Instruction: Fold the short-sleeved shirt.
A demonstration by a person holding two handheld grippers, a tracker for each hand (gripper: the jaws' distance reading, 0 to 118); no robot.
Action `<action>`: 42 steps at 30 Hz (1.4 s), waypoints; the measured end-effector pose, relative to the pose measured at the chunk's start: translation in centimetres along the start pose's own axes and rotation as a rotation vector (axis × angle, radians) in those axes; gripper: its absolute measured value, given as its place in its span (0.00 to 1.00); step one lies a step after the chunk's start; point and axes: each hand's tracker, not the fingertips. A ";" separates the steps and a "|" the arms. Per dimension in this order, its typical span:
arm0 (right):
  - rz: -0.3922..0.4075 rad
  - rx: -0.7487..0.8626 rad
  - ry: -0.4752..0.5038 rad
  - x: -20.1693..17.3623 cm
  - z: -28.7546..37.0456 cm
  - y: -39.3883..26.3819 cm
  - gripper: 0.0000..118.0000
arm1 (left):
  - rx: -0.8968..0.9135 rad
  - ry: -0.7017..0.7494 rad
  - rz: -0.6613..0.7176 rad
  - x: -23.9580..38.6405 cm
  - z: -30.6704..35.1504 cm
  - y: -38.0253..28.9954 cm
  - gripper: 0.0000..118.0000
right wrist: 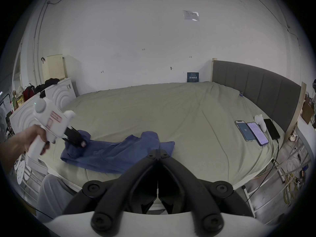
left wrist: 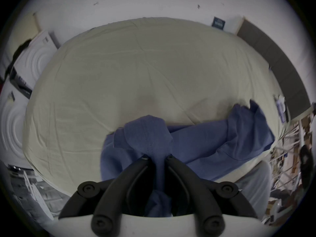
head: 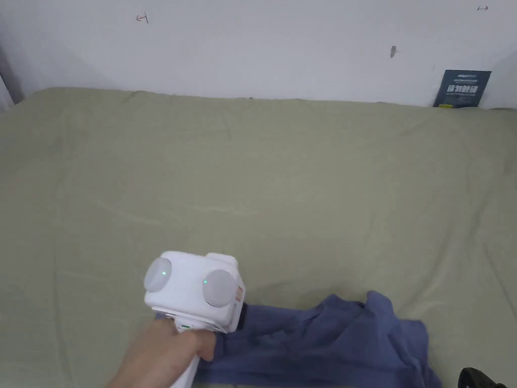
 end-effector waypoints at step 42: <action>-0.038 -0.060 0.013 0.4 -0.4 -0.7 0.00 | 0.005 -0.470 0.264 -0.9 -2.8 -2.0 0.00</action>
